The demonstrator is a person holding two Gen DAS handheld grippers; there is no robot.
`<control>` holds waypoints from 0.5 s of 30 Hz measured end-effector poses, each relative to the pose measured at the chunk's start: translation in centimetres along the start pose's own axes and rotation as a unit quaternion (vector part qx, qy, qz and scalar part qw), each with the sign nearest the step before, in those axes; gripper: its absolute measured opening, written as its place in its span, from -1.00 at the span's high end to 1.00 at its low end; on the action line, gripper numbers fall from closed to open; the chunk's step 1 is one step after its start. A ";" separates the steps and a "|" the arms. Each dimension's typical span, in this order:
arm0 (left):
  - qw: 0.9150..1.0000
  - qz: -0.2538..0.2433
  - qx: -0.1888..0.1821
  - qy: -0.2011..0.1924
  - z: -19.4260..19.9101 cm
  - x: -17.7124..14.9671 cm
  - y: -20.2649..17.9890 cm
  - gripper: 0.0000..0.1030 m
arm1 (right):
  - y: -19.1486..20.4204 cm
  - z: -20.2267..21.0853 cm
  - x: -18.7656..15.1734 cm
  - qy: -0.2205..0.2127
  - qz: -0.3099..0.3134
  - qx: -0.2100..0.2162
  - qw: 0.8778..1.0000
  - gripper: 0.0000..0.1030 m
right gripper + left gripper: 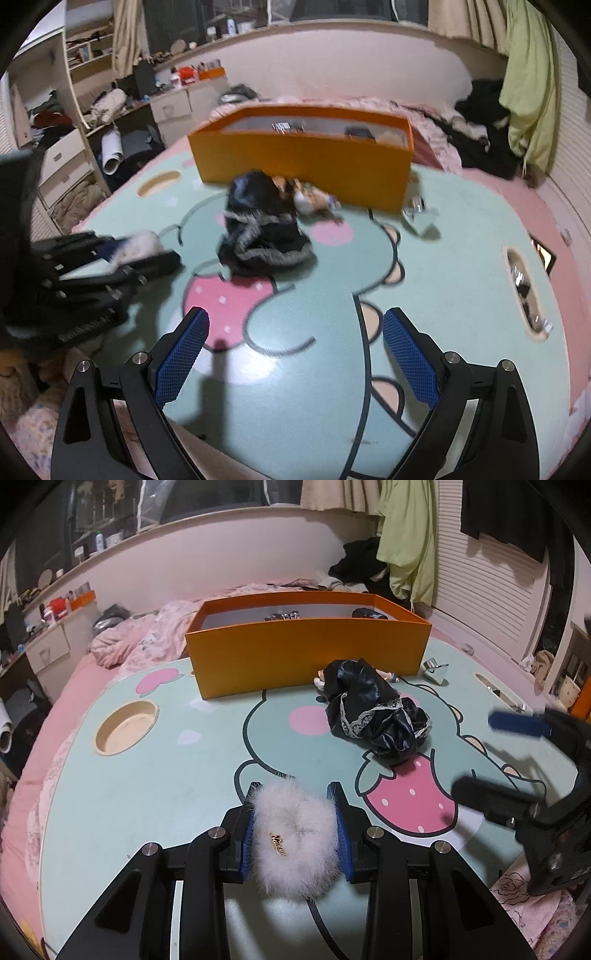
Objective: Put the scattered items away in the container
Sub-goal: 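Grasp the black cloth bag with the right tool while the left tool holds the pom-pom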
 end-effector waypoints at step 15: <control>1.000 0.005 -0.007 -0.004 0.0 0.2 0.2 0.36 | 3.9 -4.1 2.7 0.032 0.049 0.014 0.998 0.44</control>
Point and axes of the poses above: each gripper's, at about its wrist camera, not at the fingertips, and z roughly against the way its jaws point, y to its left, x to its top, the point moved 10 cm from there along -z, roughly the way its jaws point, and after that the axes turned 12 degrees about -z, right-handed, at the moved point
